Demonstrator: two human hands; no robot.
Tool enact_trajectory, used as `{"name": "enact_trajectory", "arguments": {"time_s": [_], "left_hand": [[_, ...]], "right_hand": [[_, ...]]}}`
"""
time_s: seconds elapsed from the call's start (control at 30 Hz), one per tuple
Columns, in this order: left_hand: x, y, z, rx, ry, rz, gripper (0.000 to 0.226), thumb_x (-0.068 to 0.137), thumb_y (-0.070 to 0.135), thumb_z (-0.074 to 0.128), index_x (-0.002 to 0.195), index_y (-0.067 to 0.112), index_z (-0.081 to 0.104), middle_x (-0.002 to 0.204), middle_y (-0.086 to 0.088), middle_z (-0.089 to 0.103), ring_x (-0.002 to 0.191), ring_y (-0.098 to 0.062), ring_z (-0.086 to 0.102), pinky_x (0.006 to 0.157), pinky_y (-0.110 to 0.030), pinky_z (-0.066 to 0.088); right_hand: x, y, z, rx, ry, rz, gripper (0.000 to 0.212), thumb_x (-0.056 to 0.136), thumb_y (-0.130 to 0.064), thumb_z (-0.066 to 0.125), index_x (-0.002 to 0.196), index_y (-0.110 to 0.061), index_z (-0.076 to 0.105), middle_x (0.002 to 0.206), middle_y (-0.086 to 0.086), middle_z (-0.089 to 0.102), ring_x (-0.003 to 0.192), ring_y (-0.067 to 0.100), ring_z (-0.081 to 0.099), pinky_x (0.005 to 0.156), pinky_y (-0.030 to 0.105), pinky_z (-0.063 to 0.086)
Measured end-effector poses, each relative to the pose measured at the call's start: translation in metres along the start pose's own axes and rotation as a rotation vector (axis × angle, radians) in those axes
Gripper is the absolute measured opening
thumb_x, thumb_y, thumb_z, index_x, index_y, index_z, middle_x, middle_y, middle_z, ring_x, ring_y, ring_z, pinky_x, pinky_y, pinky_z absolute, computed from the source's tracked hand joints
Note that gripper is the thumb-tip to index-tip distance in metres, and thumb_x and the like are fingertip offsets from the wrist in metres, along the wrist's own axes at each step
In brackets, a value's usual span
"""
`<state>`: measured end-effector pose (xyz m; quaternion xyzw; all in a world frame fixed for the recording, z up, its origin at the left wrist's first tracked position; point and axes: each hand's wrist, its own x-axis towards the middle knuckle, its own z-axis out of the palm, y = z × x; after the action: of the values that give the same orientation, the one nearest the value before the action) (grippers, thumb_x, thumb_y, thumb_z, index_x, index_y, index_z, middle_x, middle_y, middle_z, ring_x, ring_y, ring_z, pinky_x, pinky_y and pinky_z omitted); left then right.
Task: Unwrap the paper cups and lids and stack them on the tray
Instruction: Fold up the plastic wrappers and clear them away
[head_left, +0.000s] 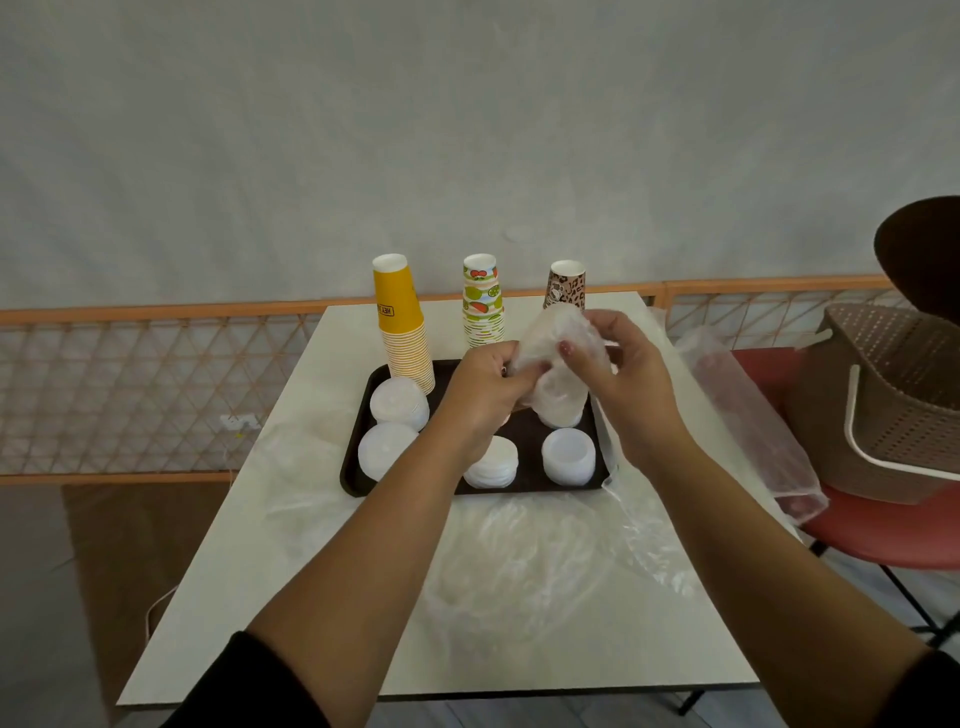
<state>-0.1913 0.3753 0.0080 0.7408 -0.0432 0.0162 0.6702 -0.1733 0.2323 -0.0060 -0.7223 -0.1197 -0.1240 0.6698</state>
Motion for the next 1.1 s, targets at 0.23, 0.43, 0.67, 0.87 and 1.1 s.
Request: {"name": "enact_trajectory", "arguments": {"time_s": [0.23,0.43,0.67,0.87,1.1], "left_hand": [[0.004,0.001,0.0,-0.208,-0.03,-0.032,0.033,0.089,-0.011,0.049,0.098,0.016,0.065,0.094,0.001,0.068,0.088,-0.015,0.065,0.072,-0.024,0.058],[0.011,-0.004,0.006,-0.224,0.039,0.016,0.058,0.081,-0.024,0.037,0.051,0.017,0.065,0.083,0.004,0.067,0.078,-0.01,0.061,0.062,-0.022,0.048],[0.019,-0.009,0.037,0.014,-0.085,0.182,0.061,0.069,-0.025,0.046,0.043,0.026,0.063,0.089,0.012,0.06,0.084,0.009,0.056,0.081,-0.026,0.05],[0.013,-0.021,0.101,-0.056,-0.338,0.135,0.034,0.094,0.008,0.045,0.067,0.017,0.064,0.102,-0.005,0.055,0.096,-0.015,0.058,0.08,-0.03,0.054],[-0.006,-0.057,0.195,0.112,-0.472,0.199,0.028,0.077,0.003,0.074,0.071,0.02,0.053,0.073,-0.009,0.057,0.068,-0.016,0.057,0.07,-0.038,0.054]], "right_hand": [[0.004,0.003,-0.008,0.163,-0.243,0.048,0.029,0.077,-0.017,0.062,0.102,-0.031,0.064,0.104,0.001,0.064,0.094,0.016,0.062,0.073,0.03,0.052],[-0.002,0.001,-0.018,0.241,-0.286,0.1,0.028,0.082,-0.015,0.047,0.07,-0.02,0.073,0.109,-0.003,0.057,0.109,0.023,0.056,0.081,0.039,0.052],[-0.019,0.005,-0.052,0.2,-0.142,0.2,0.028,0.082,-0.02,0.065,0.106,-0.016,0.05,0.102,0.008,0.059,0.085,0.018,0.065,0.063,0.028,0.056],[-0.049,0.019,-0.112,0.11,0.106,0.119,0.019,0.084,0.003,0.063,0.095,-0.012,0.064,0.092,0.006,0.065,0.083,0.017,0.062,0.074,0.029,0.056],[-0.12,0.044,-0.193,0.104,0.346,0.208,0.022,0.082,0.005,0.061,0.092,-0.015,0.065,0.083,-0.005,0.069,0.078,0.012,0.063,0.072,0.022,0.054]]}}
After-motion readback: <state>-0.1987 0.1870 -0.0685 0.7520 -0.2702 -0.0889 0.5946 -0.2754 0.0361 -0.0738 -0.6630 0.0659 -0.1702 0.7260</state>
